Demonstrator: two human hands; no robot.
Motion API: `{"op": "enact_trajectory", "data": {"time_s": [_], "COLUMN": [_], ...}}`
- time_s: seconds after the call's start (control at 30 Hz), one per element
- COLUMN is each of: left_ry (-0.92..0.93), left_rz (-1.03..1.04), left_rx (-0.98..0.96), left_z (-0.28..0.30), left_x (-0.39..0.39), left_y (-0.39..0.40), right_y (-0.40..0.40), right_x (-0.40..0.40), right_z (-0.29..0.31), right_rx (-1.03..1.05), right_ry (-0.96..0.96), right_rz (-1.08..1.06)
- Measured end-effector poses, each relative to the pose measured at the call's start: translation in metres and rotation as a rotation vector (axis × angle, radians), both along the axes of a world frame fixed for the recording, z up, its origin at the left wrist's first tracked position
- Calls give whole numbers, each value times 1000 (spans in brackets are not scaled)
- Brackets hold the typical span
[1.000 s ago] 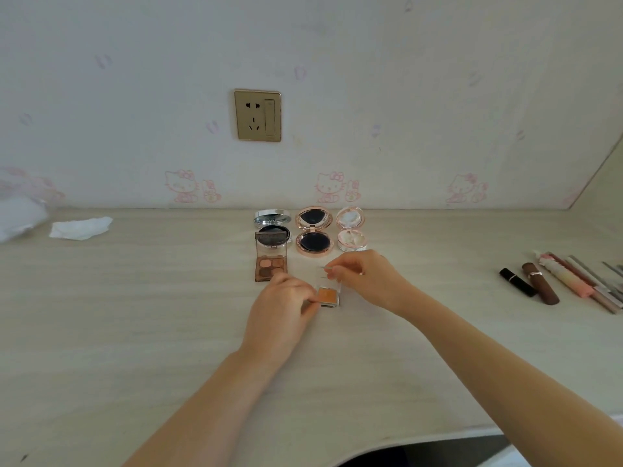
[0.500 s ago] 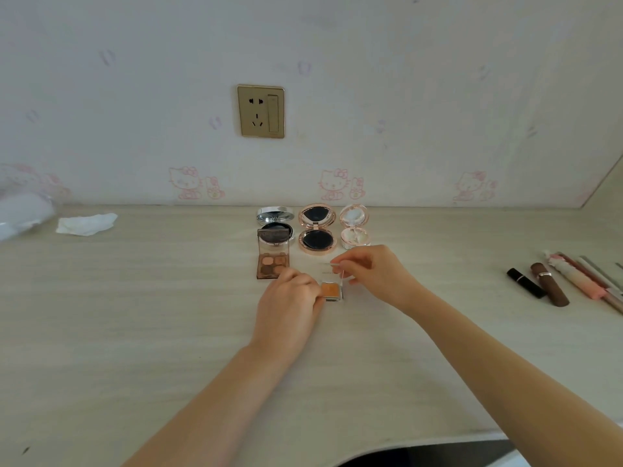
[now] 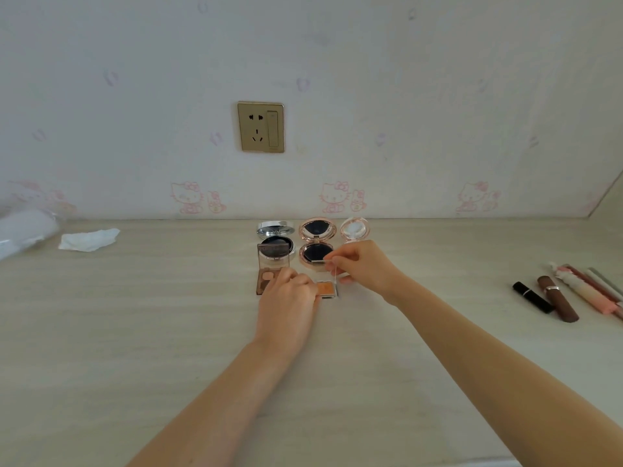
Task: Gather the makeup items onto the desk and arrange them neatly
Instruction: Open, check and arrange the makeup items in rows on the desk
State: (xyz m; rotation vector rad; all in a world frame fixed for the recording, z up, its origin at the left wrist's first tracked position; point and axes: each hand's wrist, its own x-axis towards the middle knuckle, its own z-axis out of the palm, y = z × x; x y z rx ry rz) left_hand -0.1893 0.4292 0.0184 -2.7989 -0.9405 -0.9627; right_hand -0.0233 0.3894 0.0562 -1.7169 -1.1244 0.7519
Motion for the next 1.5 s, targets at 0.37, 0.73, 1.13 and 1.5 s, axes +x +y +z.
{"op": "enact_trajectory", "data": {"time_s": [0.37, 0.73, 1.13, 1.5], "left_ry": [69, 45, 18, 45], "left_rz": [90, 60, -57, -277], "left_rx": [157, 140, 57, -78], "left_z": [-9, -7, 0, 5], "left_x": [6, 3, 8, 72], "left_y": [6, 4, -17, -79], "right_y": [12, 5, -60, -164], "right_x": [3, 8, 25, 56], "right_z": [1, 4, 6, -2], "right_rx": [-17, -26, -167, -280], "right_ry": [-43, -144, -721, -864], "right_rz": [-12, -32, -20, -159]}}
